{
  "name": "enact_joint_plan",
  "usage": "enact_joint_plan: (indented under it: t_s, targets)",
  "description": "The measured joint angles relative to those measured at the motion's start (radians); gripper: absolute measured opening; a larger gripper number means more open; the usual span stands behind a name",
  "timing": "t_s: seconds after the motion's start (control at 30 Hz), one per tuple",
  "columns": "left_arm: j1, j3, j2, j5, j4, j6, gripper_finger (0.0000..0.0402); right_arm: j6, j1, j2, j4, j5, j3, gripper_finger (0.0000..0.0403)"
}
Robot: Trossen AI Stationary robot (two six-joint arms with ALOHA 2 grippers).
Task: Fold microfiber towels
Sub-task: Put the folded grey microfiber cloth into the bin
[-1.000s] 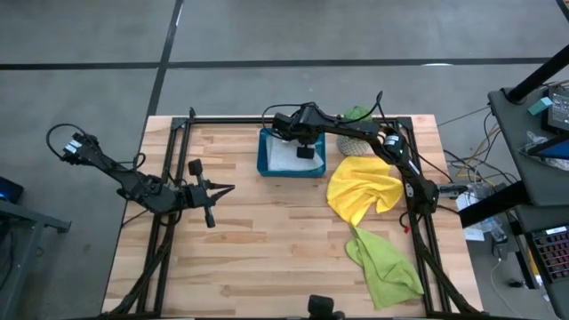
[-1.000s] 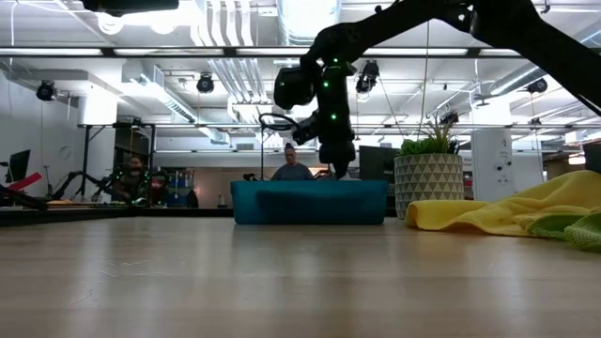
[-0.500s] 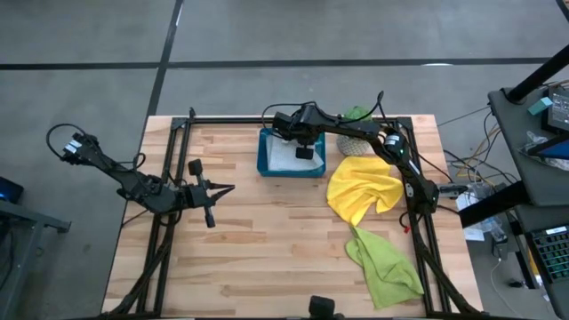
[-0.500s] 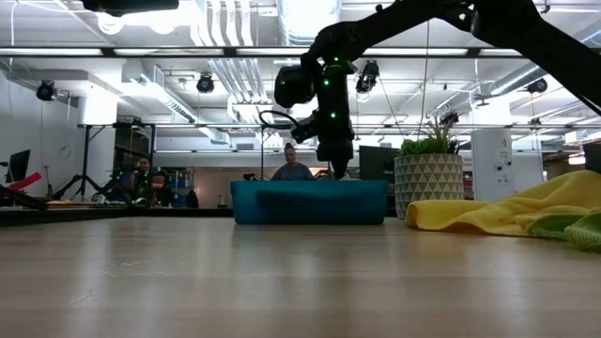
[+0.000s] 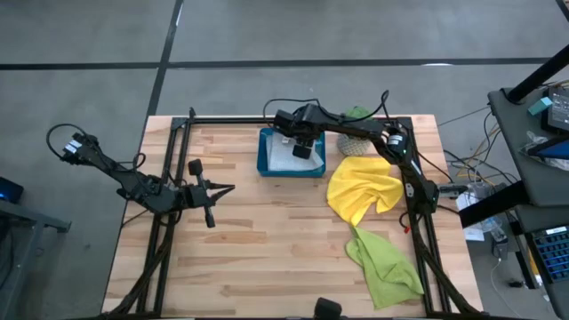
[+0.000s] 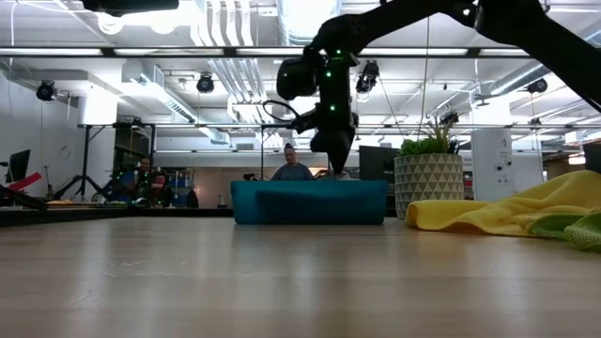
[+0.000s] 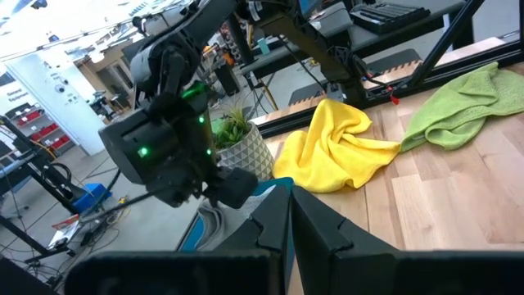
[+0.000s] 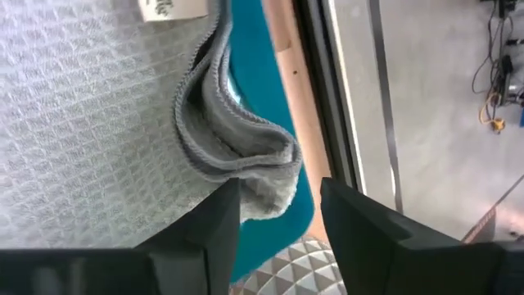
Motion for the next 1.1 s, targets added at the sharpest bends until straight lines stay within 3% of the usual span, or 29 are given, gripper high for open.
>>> enact_joint_plan:
  t_s: [0.27, 0.57, 0.7, 0.8, 1.1]
  targets:
    - [0.000, 0.000, 0.000, 0.000, 0.000, 0.000, 0.0002, 0.119, 0.007, -0.087, -0.012, 0.000, 0.000, 0.0161]
    - [0.000, 0.000, 0.000, 0.000, 0.000, 0.000, 0.0002, 0.185, 0.014, -0.126, 0.004, -0.127, -0.013, 0.0061]
    - [0.000, 0.000, 0.000, 0.000, -0.001, 0.000, 0.0002, 0.179, 0.015, -0.125, 0.089, -0.166, -0.101, 0.0016]
    - [0.000, 0.000, 0.000, 0.000, -0.001, 0.000, 0.0002, 0.187, 0.016, -0.124, 0.135, -0.227, -0.177, 0.0010]
    - [0.000, 0.000, 0.000, 0.000, -0.001, 0.000, 0.0002, 0.216, 0.021, -0.123, 0.279, -0.236, -0.422, 0.0009]
